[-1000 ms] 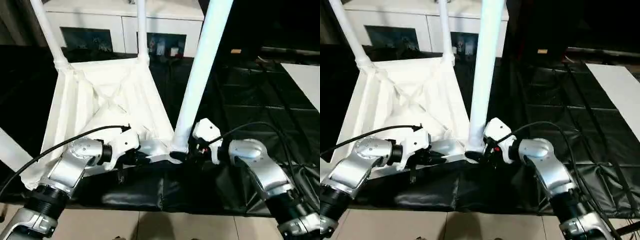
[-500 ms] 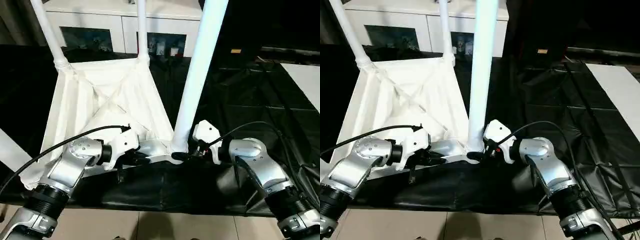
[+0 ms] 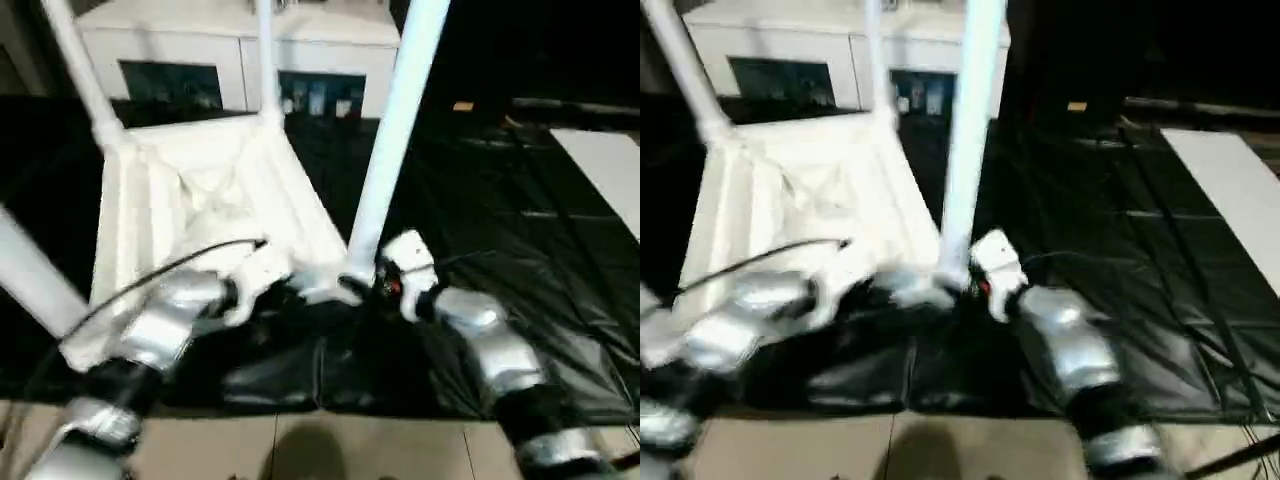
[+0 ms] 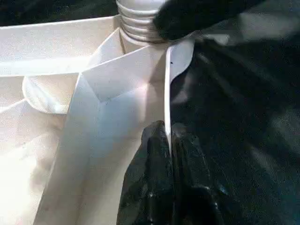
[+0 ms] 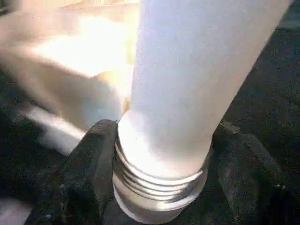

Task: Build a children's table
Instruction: Rotate leg to tighten

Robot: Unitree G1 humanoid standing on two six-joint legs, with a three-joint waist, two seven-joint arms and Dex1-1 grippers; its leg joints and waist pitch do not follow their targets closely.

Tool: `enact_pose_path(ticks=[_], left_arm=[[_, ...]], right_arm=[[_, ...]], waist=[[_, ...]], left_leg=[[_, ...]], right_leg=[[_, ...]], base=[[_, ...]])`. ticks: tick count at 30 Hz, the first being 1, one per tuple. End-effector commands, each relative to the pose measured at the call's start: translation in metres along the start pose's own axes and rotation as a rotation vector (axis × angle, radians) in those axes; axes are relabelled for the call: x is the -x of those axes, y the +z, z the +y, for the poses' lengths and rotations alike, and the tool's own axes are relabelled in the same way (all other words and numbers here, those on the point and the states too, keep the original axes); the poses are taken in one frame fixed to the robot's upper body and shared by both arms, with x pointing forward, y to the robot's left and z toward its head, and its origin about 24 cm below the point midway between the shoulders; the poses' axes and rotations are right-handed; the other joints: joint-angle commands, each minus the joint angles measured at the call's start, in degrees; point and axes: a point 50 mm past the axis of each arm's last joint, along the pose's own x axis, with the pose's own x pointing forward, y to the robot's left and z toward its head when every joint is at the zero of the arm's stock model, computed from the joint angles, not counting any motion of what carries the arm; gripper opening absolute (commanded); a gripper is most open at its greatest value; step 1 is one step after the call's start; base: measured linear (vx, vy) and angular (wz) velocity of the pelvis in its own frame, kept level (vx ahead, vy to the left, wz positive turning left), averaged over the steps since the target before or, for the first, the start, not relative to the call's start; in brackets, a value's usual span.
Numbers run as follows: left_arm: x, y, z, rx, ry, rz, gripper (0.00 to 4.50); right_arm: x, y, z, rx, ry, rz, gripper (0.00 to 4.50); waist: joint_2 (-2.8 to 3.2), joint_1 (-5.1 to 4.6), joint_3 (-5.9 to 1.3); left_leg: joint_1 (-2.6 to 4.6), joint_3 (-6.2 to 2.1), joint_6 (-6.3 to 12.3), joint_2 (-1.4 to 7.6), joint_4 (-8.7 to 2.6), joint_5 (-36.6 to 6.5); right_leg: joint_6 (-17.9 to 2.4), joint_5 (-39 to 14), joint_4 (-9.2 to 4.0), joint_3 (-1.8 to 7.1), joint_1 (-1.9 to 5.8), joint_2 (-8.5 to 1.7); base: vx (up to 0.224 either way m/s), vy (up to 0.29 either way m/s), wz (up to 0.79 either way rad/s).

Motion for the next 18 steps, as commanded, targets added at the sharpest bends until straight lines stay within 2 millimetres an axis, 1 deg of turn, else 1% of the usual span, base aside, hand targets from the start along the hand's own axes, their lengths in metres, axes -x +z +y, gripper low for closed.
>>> enact_pose_path(ticks=[1,2,3,4,5,6,8,9,10,11,12,13,14,15,16,17,18], left_arm=[[-0.009,0.007,0.001,0.032,0.072,-0.030,0.00],[-0.015,0.013,0.002,0.056,0.121,-0.048,0.00],[-0.022,0.020,0.002,0.087,0.156,-0.065,0.00],[-0.022,0.020,0.002,0.087,0.156,-0.065,0.00],[-0.030,0.027,0.002,0.125,0.212,-0.085,0.00],[-0.034,0.031,0.004,0.146,0.271,-0.097,0.00],[-0.041,0.036,0.006,0.164,0.338,-0.105,0.00],[-0.043,0.038,0.007,0.165,0.363,-0.105,0.00],[-0.044,0.038,0.008,0.166,0.380,-0.106,0.00],[-0.046,0.038,0.007,0.161,0.380,-0.099,0.00],[-0.047,0.039,0.006,0.164,0.378,-0.102,0.00],[-0.047,0.040,0.006,0.164,0.376,-0.105,0.00],[-0.047,0.040,0.005,0.155,0.363,-0.103,0.00],[-0.046,0.040,0.005,0.134,0.344,-0.102,0.00],[-0.045,0.039,0.005,0.123,0.336,-0.103,0.00],[-0.045,0.039,0.005,0.123,0.336,-0.103,0.00],[-0.044,0.038,0.005,0.114,0.329,-0.099,0.00]], right_arm=[[-0.007,0.000,0.000,-0.022,-0.118,-0.001,2.74],[-0.013,0.003,0.003,-0.041,-0.182,-0.019,2.74],[-0.019,0.007,0.008,-0.069,-0.234,-0.036,2.74],[-0.019,0.007,0.008,-0.069,-0.234,-0.036,2.74],[-0.025,0.010,0.012,-0.095,-0.288,-0.052,2.74],[-0.029,0.012,0.014,-0.101,-0.326,-0.056,2.74],[-0.035,0.014,0.018,-0.109,-0.358,-0.060,2.74],[-0.037,0.015,0.020,-0.108,-0.365,-0.061,2.74],[-0.038,0.015,0.021,-0.105,-0.370,-0.062,2.74],[-0.039,0.016,0.023,-0.092,-0.362,-0.061,2.74],[-0.040,0.016,0.025,-0.095,-0.345,-0.068,2.74],[-0.041,0.017,0.028,-0.107,-0.317,-0.080,2.74],[-0.040,0.018,0.031,-0.110,-0.284,-0.094,2.74],[-0.039,0.020,0.032,-0.105,-0.260,-0.117,2.74],[-0.038,0.020,0.032,-0.099,-0.260,-0.126,2.74],[-0.038,0.020,0.032,-0.099,-0.260,-0.126,3.09],[-0.037,0.021,0.031,-0.100,-0.262,-0.134,3.30]], waist=[[0.04,0.03,-2.67],[-0.04,-0.16,-2.65],[-0.06,-0.24,-2.70],[0.05,-0.26,-2.71],[-0.03,-0.20,-2.81],[-0.15,-0.29,-2.91],[-0.20,-0.25,-3.09],[-0.15,-0.09,-3.33],[-0.19,0.14,-3.47],[-0.21,0.14,-3.53],[-0.07,0.36,-3.61],[-0.13,0.40,-3.62],[0.04,0.47,-3.58],[-0.02,0.53,-3.60],[0.11,0.61,-3.53],[0.06,0.61,-3.48],[0.02,0.63,-3.43]], left_leg=[[-0.18,-1.25,-0.72,2.77,-5.83,-12.96],[-0.02,-1.13,-0.74,2.70,-5.77,-13.11],[-0.10,-1.12,-0.66,2.63,-5.76,-13.00],[-0.02,-1.09,-0.70,2.65,-5.75,-12.89],[-0.03,-1.10,-0.61,2.63,-5.69,-12.40],[-0.22,-1.00,-0.35,2.59,-5.61,-10.79],[-0.28,-0.82,0.32,2.42,-5.37,-9.41],[-0.28,-0.75,0.99,2.31,-5.18,-7.51],[-0.59,-0.74,2.01,2.29,-5.03,-5.28],[-0.78,-0.73,2.57,2.29,-4.99,-4.22],[-0.73,-0.69,3.58,2.31,-4.88,-2.79],[-0.77,-0.64,4.58,2.30,-4.80,-1.88],[-0.81,-0.66,4.90,2.32,-4.83,-1.77],[-0.67,-0.57,5.38,2.37,-4.83,-2.45],[-0.52,-0.50,5.49,2.42,-4.91,-3.39],[-0.54,-0.51,5.45,2.44,-4.96,-3.81],[-0.52,-0.49,5.27,2.47,-5.06,-4.45]], right_leg=[[-9.04,-22.21,-5.52,2.65,2.33,-4.05],[-9.06,-21.72,-5.57,2.70,1.96,-3.88],[-9.12,-21.47,-5.56,2.71,2.06,-3.87],[-9.33,-21.21,-5.60,2.74,1.89,-3.89],[-9.34,-20.38,-5.55,2.72,2.05,-3.91],[-9.83,-17.48,-5.23,2.76,2.10,-3.77],[-10.42,-14.37,-5.08,2.72,2.24,-3.69],[-10.96,-10.84,-4.73,2.66,2.37,-3.58],[-11.55,-6.62,-4.26,2.60,2.76,-3.61],[-11.81,-4.83,-4.09,2.55,2.86,-3.59],[-12.23,-2.71,-3.95,2.41,2.88,-3.59],[-12.84,-0.80,-3.75,2.44,2.98,-3.60],[-13.07,-0.51,-3.73,2.40,3.01,-3.65],[-13.40,-0.67,-3.84,2.39,2.99,-3.69],[-13.58,-1.62,-4.08,2.40,2.91,-3.72],[-13.60,-2.14,-4.12,2.41,2.94,-3.74],[-13.47,-3.47,-4.27,2.41,2.97,-3.76]], base=[[0.000,0.000,0.00],[0.000,0.000,0.00],[0.000,0.000,0.00],[0.000,0.000,0.00],[0.000,0.000,0.00],[0.000,0.000,0.00],[0.000,0.000,0.00],[0.000,0.000,0.00],[0.000,0.000,0.00],[0.000,0.000,0.00],[0.000,0.000,0.00],[0.000,0.000,0.00],[0.000,0.000,0.00],[0.000,0.000,0.00],[0.000,0.000,0.00],[0.000,0.000,0.00],[0.000,0.000,0.00]])
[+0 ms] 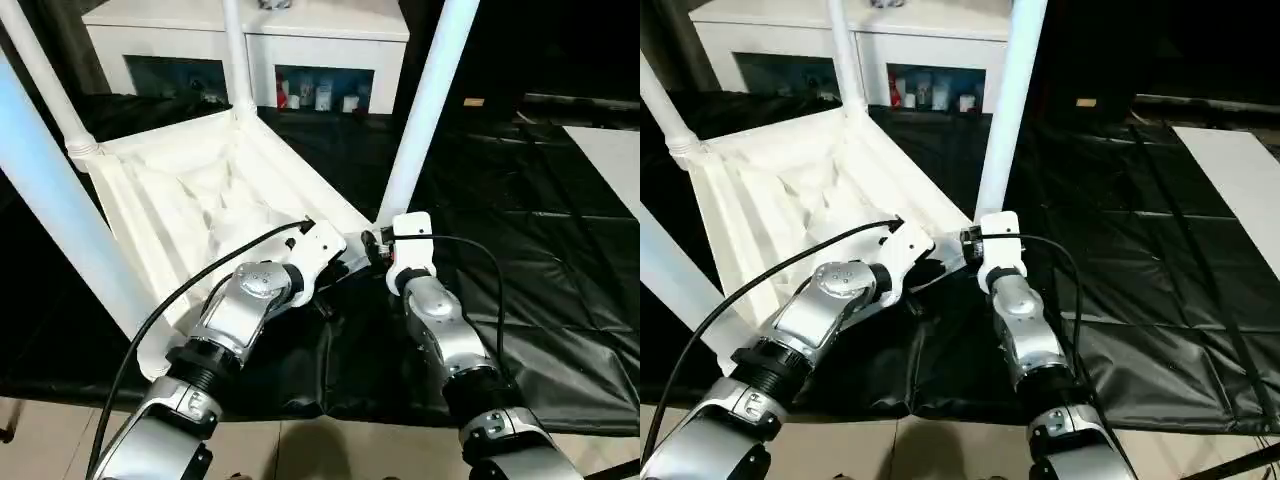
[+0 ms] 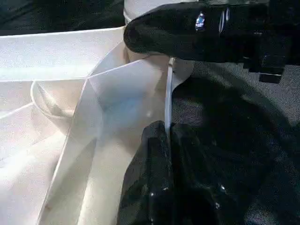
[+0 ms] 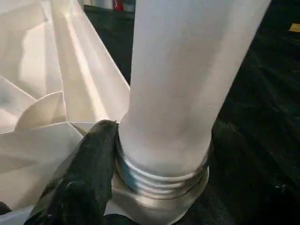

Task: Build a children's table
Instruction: Rotate leg to tighten

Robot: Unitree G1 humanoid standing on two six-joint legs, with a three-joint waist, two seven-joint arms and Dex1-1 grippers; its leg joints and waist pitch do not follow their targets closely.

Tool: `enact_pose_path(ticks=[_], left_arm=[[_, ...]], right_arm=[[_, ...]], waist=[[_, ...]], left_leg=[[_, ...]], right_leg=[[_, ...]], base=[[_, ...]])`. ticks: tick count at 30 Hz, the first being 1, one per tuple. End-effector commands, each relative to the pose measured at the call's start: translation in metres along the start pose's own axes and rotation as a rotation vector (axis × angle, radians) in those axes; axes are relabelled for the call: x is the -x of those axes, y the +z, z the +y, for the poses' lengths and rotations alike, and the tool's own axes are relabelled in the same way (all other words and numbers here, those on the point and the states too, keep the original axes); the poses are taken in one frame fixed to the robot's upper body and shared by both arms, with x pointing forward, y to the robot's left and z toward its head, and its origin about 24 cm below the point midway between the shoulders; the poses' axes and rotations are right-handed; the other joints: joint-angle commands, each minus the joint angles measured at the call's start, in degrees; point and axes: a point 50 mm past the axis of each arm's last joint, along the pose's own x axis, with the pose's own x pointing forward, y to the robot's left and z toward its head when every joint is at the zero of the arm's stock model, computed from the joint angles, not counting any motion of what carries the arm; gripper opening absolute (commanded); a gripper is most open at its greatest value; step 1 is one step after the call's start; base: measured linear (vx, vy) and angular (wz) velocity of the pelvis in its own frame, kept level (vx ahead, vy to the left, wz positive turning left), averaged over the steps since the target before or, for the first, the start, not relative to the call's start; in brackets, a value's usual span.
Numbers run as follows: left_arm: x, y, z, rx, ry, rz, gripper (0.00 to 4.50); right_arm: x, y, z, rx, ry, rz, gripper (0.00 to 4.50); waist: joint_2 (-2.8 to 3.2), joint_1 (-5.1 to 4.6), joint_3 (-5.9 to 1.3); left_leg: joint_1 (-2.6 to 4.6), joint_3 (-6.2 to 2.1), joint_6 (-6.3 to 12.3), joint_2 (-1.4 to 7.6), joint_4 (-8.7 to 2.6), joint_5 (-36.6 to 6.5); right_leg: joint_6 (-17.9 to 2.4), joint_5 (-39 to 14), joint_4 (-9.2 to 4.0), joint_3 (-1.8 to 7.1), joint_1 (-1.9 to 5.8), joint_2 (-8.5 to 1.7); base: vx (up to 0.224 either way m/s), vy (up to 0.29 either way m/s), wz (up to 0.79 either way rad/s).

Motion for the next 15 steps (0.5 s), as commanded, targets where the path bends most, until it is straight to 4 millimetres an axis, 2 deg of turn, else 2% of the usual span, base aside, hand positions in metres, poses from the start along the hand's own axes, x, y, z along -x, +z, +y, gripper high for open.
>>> enact_pose_path(ticks=[1,2,3,4,5,7,8,9,11,12,13,15], left_arm=[[0.011,-0.003,0.016,-0.033,0.081,-0.021,0.00],[0.012,-0.004,0.016,-0.040,0.072,-0.016,0.00],[0.019,-0.011,0.016,-0.093,0.019,0.006,0.00],[0.021,-0.014,0.016,-0.109,0.005,0.015,0.00],[0.025,-0.019,0.017,-0.147,-0.023,0.035,0.00],[0.031,-0.022,0.019,-0.151,-0.043,0.042,0.00],[0.038,-0.024,0.019,-0.165,-0.096,0.030,0.00],[0.041,-0.024,0.018,-0.169,-0.116,0.028,0.00],[0.051,-0.029,0.021,-0.187,-0.167,0.044,0.00],[0.060,-0.032,0.022,-0.202,-0.226,0.044,0.00],[0.061,-0.032,0.022,-0.202,-0.231,0.042,0.00],[0.069,-0.032,0.021,-0.188,-0.303,0.020,0.00]], right_arm=[[0.006,0.015,0.033,-0.028,0.210,-0.109,3.44],[0.006,0.015,0.031,-0.029,0.214,-0.112,3.46],[0.009,0.017,0.019,-0.006,0.211,-0.122,3.48],[0.010,0.017,0.015,0.007,0.216,-0.122,3.54],[0.013,0.017,0.007,0.038,0.228,-0.123,3.63],[0.017,0.017,-0.001,0.062,0.250,-0.129,3.76],[0.023,0.018,-0.010,0.090,0.294,-0.132,3.87],[0.024,0.018,-0.013,0.106,0.309,-0.133,3.94],[0.036,0.018,-0.022,0.184,0.442,-0.128,4.08],[0.047,0.014,-0.027,0.233,0.571,-0.089,4.25],[0.048,0.014,-0.028,0.237,0.583,-0.084,4.30],[0.061,0.009,-0.034,0.284,0.720,-0.017,4.45]], waist=[[-0.34,0.17,-3.32],[-0.33,0.22,-3.36],[-0.28,-0.06,-3.34],[-0.46,-0.41,-3.39],[-0.45,-0.69,-3.33],[-0.03,-0.74,-3.32],[0.03,-0.72,-3.31],[0.01,-0.45,-3.32],[0.07,-0.51,-3.26],[0.18,-0.35,-3.47],[0.04,-0.34,-3.54],[-0.08,-0.41,-3.34]], left_leg=[[-0.14,-0.65,4.63,2.52,-4.50,-5.71],[-0.21,-0.66,4.64,2.53,-4.49,-5.94],[-0.51,-0.76,4.64,2.51,-4.61,-5.85],[-0.78,-1.05,4.69,2.55,-4.70,-5.04],[-0.89,-1.09,4.67,2.55,-4.75,-4.74],[-0.02,-0.89,4.36,2.81,-4.66,-5.78],[0.06,-0.78,4.30,2.81,-4.64,-5.76],[-0.04,-0.88,4.40,2.93,-4.67,-5.57],[-0.18,-0.88,4.48,3.00,-4.74,-5.16],[0.07,-0.76,5.41,2.91,-4.46,-4.01],[-0.01,-0.75,5.97,2.81,-4.35,-3.46],[-0.21,-0.72,7.17,2.88,-4.41,-4.22]], right_leg=[[-13.25,-4.94,-3.93,2.46,3.16,-3.73],[-13.03,-5.15,-3.87,2.50,3.22,-3.78],[-12.60,-4.96,-3.84,2.49,3.41,-3.76],[-12.23,-4.17,-3.70,2.39,3.80,-3.78],[-12.14,-4.01,-3.70,2.38,3.84,-3.72],[-13.22,-4.82,-3.90,2.40,3.17,-3.63],[-13.55,-4.64,-3.87,2.44,3.06,-3.55],[-13.86,-3.66,-3.64,2.44,3.34,-3.62],[-14.19,-2.10,-3.45,2.35,3.40,-3.48],[-15.07,1.45,-3.13,2.43,3.41,-3.41],[-15.45,3.03,-2.96,2.40,3.57,-3.34],[-16.24,2.47,-3.10,2.33,3.55,-3.48]], base=[[0.000,0.000,0.00],[0.000,0.000,0.00],[0.000,0.000,0.00],[0.000,0.000,0.00],[0.000,0.000,0.00],[0.000,0.000,0.00],[0.000,0.000,0.00],[0.000,0.000,0.00],[0.000,0.000,0.00],[0.000,0.000,0.00],[0.000,0.000,0.00],[0.000,0.000,0.00]])
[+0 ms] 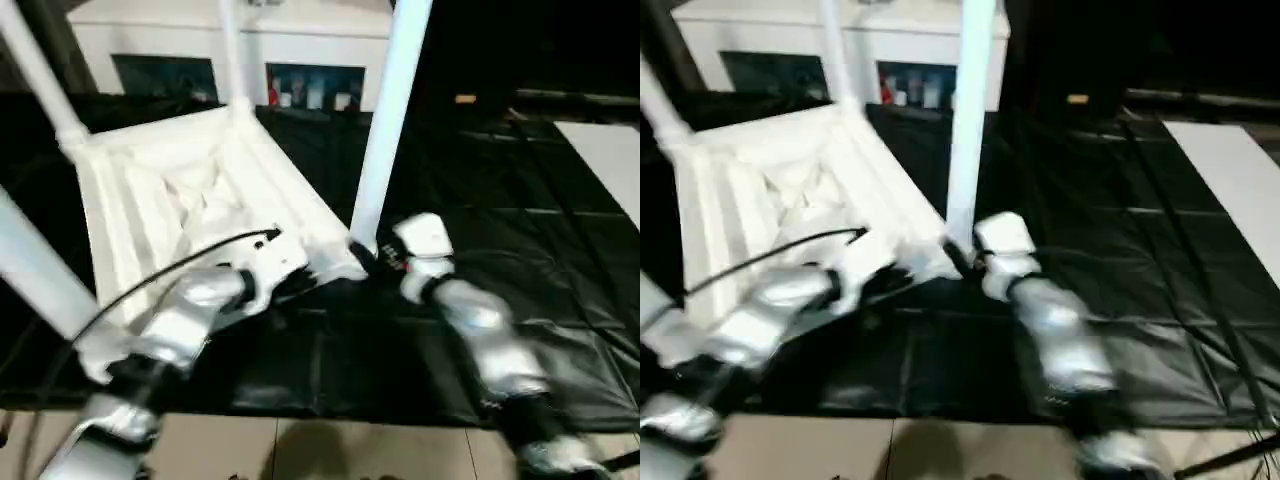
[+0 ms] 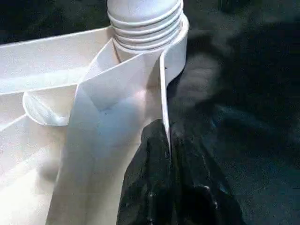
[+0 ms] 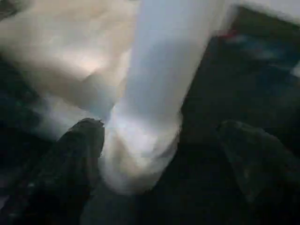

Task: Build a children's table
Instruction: Rotate leg to tighten

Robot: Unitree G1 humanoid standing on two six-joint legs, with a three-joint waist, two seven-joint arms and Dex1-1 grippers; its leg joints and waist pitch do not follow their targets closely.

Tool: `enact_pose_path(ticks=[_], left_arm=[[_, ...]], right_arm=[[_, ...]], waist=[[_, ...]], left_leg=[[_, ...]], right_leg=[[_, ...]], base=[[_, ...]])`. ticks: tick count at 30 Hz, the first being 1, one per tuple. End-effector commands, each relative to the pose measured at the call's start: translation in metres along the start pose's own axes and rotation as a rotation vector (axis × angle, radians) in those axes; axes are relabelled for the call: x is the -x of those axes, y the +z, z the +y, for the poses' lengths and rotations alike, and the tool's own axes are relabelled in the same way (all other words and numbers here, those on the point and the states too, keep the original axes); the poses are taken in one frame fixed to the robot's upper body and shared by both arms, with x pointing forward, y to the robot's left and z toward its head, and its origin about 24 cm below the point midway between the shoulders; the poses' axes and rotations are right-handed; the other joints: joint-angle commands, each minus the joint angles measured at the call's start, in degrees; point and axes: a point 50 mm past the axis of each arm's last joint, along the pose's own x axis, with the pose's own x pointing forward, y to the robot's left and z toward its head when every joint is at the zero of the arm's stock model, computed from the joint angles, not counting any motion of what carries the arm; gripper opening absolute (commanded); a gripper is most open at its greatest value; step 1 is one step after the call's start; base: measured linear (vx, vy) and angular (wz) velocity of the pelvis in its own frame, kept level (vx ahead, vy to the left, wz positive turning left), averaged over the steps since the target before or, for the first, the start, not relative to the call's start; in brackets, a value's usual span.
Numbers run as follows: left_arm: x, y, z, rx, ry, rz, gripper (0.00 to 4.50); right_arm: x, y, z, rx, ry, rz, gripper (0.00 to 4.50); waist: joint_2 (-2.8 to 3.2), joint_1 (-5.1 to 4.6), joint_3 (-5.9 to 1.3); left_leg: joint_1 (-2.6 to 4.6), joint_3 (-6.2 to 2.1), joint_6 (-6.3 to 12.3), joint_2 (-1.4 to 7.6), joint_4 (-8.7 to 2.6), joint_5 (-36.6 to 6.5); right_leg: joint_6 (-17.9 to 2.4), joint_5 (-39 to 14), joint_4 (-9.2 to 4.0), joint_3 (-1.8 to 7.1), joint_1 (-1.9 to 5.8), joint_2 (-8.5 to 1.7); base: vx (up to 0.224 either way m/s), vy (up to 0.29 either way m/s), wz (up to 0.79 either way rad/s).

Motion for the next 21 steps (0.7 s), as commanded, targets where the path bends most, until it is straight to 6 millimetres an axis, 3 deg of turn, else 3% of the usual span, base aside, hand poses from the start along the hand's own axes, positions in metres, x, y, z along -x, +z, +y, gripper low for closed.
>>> enact_pose_path(ticks=[1,3,7,15,17,21], left_arm=[[-0.002,0.002,-0.008,-0.015,-0.081,-0.013,0.00],[0.002,0.003,-0.008,-0.014,-0.112,-0.018,0.00],[0.005,0.007,-0.012,-0.022,-0.166,-0.033,0.00],[0.003,0.011,-0.019,-0.025,-0.233,-0.047,0.00],[0.003,0.011,-0.019,-0.026,-0.235,-0.046,0.00],[0.004,0.010,-0.021,-0.023,-0.248,-0.040,0.00]], right_arm=[[0.000,0.006,0.007,0.004,0.104,-0.009,4.45],[0.006,0.003,0.012,-0.007,0.213,0.022,4.45],[0.003,0.005,0.014,-0.015,0.277,0.020,4.45],[-0.017,0.011,0.005,0.038,0.213,0.037,4.45],[-0.018,0.012,0.003,0.040,0.213,0.040,4.45],[-0.022,0.016,0.003,0.008,0.246,0.004,4.45]], waist=[[-0.04,0.20,-3.36],[-0.08,0.27,-3.23],[-0.11,0.41,-3.14],[-0.13,0.46,-3.52],[-0.04,0.80,-3.61],[-0.07,1.31,-3.58]], left_leg=[[-0.18,-0.63,7.12,2.83,-4.04,-4.60],[0.05,-0.63,6.45,3.04,-4.17,-6.35],[0.13,-0.66,5.69,3.19,-4.27,-6.82],[0.21,-0.56,5.36,2.85,-3.98,-2.61],[0.48,-0.44,5.89,2.91,-3.83,-1.90],[0.33,-0.46,6.17,2.98,-3.85,-1.86]], right_leg=[[-16.21,1.45,-2.74,2.48,3.56,-3.70],[-16.31,-2.60,-3.11,2.54,3.40,-3.85],[-16.13,-4.39,-3.18,2.62,3.25,-3.96],[-17.21,0.75,-2.40,2.55,3.26,-3.78],[-17.70,2.27,-2.24,2.53,3.10,-3.70],[-17.59,2.78,-2.12,2.53,3.34,-3.83]], base=[[0.000,0.000,0.00],[0.000,0.000,0.00],[0.000,0.000,0.00],[0.000,0.000,0.00],[0.000,0.000,0.00],[0.000,0.000,0.00]])
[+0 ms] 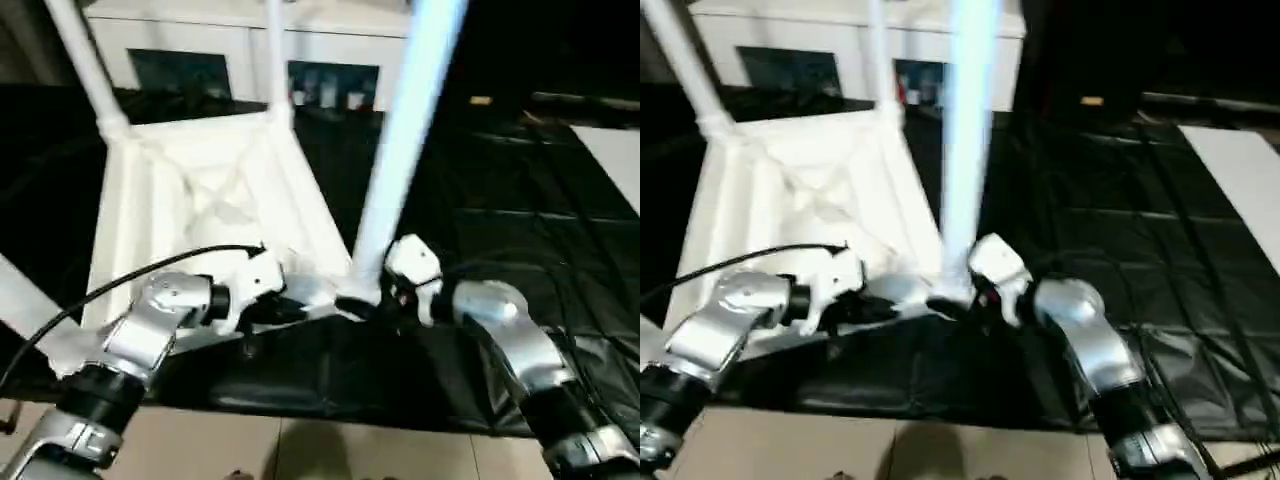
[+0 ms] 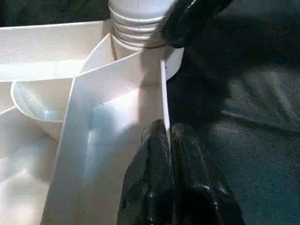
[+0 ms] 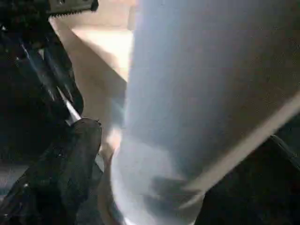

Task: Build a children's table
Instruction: Rotate leg to tighten

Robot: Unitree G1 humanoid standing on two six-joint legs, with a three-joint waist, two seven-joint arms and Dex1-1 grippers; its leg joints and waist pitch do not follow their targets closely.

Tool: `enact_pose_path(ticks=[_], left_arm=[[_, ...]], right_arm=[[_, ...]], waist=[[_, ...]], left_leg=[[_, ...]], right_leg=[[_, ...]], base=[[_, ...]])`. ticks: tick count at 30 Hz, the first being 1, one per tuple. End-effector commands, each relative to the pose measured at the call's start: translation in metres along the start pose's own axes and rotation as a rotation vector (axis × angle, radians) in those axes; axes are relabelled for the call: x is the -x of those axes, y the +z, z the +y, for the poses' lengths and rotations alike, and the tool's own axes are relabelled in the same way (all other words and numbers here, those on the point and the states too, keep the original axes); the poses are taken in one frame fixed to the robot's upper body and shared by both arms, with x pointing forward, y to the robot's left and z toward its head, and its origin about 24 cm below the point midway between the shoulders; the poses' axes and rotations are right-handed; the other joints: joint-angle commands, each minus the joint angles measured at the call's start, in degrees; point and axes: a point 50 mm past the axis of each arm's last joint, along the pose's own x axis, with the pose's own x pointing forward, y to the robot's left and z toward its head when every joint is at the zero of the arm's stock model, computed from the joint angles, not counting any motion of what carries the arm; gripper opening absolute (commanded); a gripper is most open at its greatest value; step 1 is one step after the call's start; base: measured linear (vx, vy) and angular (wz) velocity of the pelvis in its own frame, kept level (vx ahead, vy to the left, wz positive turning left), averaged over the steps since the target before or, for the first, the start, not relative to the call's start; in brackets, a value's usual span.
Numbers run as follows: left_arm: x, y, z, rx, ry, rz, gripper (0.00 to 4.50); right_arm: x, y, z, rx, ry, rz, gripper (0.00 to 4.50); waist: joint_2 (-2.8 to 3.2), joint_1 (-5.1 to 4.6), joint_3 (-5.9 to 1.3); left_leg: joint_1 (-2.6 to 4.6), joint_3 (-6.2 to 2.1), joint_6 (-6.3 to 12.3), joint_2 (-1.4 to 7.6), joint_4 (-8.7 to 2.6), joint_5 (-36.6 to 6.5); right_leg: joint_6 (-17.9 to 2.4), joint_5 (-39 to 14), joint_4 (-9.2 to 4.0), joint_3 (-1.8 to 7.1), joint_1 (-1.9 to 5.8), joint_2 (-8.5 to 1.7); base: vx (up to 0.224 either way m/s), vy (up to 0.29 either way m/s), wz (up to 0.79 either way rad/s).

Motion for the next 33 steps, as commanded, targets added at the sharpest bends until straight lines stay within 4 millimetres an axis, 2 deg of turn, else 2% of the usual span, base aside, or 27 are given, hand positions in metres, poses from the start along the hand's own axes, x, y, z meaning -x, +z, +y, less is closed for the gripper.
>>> enact_pose_path(ticks=[1,6,7,15,20,28,30,31,32,33], left_arm=[[-0.005,0.010,-0.006,-0.038,-0.060,-0.027,0.00],[-0.004,0.009,-0.006,-0.038,-0.057,-0.022,0.00],[-0.004,0.009,-0.005,-0.038,-0.056,-0.021,0.00],[-0.004,0.007,-0.005,-0.036,-0.057,-0.010,0.00],[-0.004,0.007,-0.004,-0.038,-0.055,-0.007,0.00],[-0.003,0.005,-0.004,-0.029,-0.061,0.002,0.00],[-0.005,0.001,-0.003,-0.004,-0.042,0.027,0.00],[-0.006,-0.001,-0.002,0.001,-0.024,0.044,0.00],[-0.009,-0.003,0.001,0.003,0.009,0.069,0.00],[-0.012,-0.005,0.005,0.020,0.051,0.091,0.00]], right_arm=[[0.001,-0.001,0.000,-0.016,0.016,-0.012,4.45],[0.000,-0.006,0.002,0.011,0.051,0.025,4.08],[0.001,-0.006,0.002,0.012,0.058,0.031,3.85],[0.006,-0.010,-0.003,0.018,0.058,0.056,3.30],[0.008,-0.012,-0.006,0.029,0.058,0.074,2.78],[0.009,-0.017,-0.006,0.032,0.078,0.101,2.66],[0.004,-0.019,-0.009,-0.014,0.005,0.085,2.66],[0.001,-0.020,-0.011,-0.027,-0.037,0.081,2.66],[-0.002,-0.021,-0.014,-0.046,-0.113,0.078,2.66],[-0.006,-0.022,-0.016,-0.085,-0.182,0.067,2.66]], waist=[[0.04,-0.14,-3.61],[-0.10,-0.12,-3.57],[-0.09,-0.13,-3.58],[-0.04,-0.09,-3.72],[-0.03,-0.10,-3.75],[-0.05,-0.07,-3.79],[-0.06,-0.15,-3.75],[-0.31,-0.34,-3.57],[-0.15,-0.40,-3.48],[-0.16,-0.72,-3.10]], left_leg=[[0.22,-0.51,6.10,2.97,-4.01,-2.46],[0.11,-0.55,5.24,2.93,-4.05,-3.21],[0.13,-0.54,5.19,2.89,-4.03,-3.17],[0.08,-0.54,5.71,2.82,-3.85,-2.09],[0.08,-0.56,6.02,2.85,-3.80,-2.00],[0.15,-0.54,6.28,2.85,-3.72,-1.91],[0.11,-0.54,6.19,2.85,-3.76,-2.20],[0.01,-0.51,5.85,2.83,-3.89,-2.92],[0.01,-0.61,5.42,2.83,-4.01,-3.72],[0.16,-0.59,3.84,2.81,-4.39,-6.88]], right_leg=[[-17.39,2.14,-2.31,2.54,3.33,-3.72],[-16.87,0.39,-2.44,2.53,3.39,-3.77],[-16.85,0.42,-2.42,2.54,3.39,-3.74],[-17.18,2.16,-2.22,2.52,3.49,-3.70],[-17.52,2.42,-2.16,2.49,3.50,-3.70],[-17.68,2.50,-2.13,2.46,3.46,-3.66],[-17.76,2.03,-2.15,2.46,3.43,-3.67],[-17.62,0.63,-2.35,2.46,3.39,-3.69],[-17.34,-0.90,-2.49,2.44,3.38,-3.73],[-16.09,-6.66,-3.23,2.41,3.13,-3.65]], base=[[0.000,0.000,0.00],[0.000,0.000,0.00],[0.000,0.000,0.00],[0.000,0.000,0.00],[0.000,0.000,0.00],[0.000,0.000,0.00],[0.000,0.000,0.00],[0.000,0.000,0.00],[0.000,0.000,0.00],[-0.054,-0.011,-0.01]])
